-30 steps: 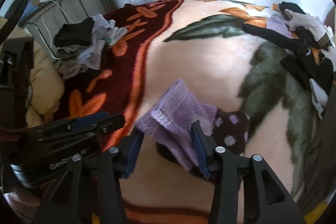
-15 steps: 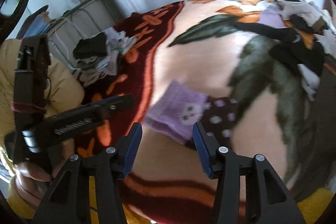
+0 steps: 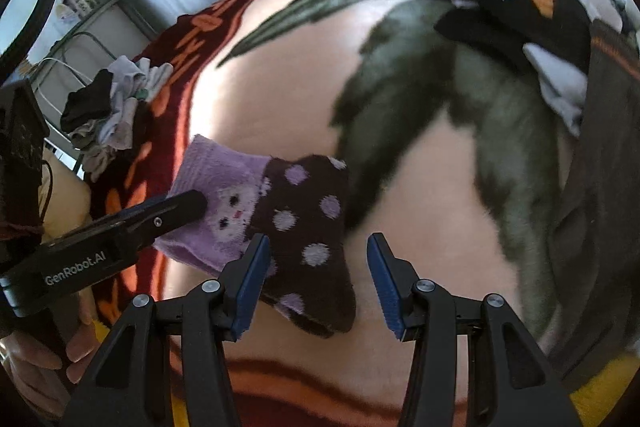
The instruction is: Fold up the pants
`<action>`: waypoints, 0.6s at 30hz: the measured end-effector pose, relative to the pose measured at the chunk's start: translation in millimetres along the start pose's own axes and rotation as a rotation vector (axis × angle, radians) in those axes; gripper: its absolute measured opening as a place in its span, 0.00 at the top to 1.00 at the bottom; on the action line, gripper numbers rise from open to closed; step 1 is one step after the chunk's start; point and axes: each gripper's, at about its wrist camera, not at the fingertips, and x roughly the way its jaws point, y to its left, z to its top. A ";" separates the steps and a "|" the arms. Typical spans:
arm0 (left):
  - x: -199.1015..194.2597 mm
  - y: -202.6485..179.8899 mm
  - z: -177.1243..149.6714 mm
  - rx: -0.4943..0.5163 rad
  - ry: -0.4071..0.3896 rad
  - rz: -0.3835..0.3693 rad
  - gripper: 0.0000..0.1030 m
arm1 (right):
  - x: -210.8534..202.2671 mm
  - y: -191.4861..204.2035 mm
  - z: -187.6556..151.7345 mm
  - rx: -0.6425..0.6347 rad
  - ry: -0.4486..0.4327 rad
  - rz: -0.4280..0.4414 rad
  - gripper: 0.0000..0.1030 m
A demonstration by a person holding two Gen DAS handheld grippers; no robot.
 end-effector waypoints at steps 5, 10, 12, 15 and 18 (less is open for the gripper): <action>14.5 8.0 -3.1 -0.024 0.023 -0.001 0.52 | 13.6 -6.1 -4.4 0.015 0.023 0.012 0.50; 22.7 15.0 -5.1 -0.047 0.028 -0.030 0.50 | 24.0 -9.9 -8.6 0.020 0.030 0.009 0.50; 24.3 17.5 -5.0 -0.062 0.031 -0.044 0.49 | 26.5 -8.4 -9.7 0.014 0.024 0.001 0.49; 26.9 16.6 -4.9 -0.053 0.043 -0.038 0.49 | 29.2 -8.5 -11.6 0.011 0.012 -0.002 0.46; 28.5 14.4 -2.7 -0.048 0.052 -0.034 0.49 | 29.5 -9.4 -11.1 0.022 0.013 -0.008 0.46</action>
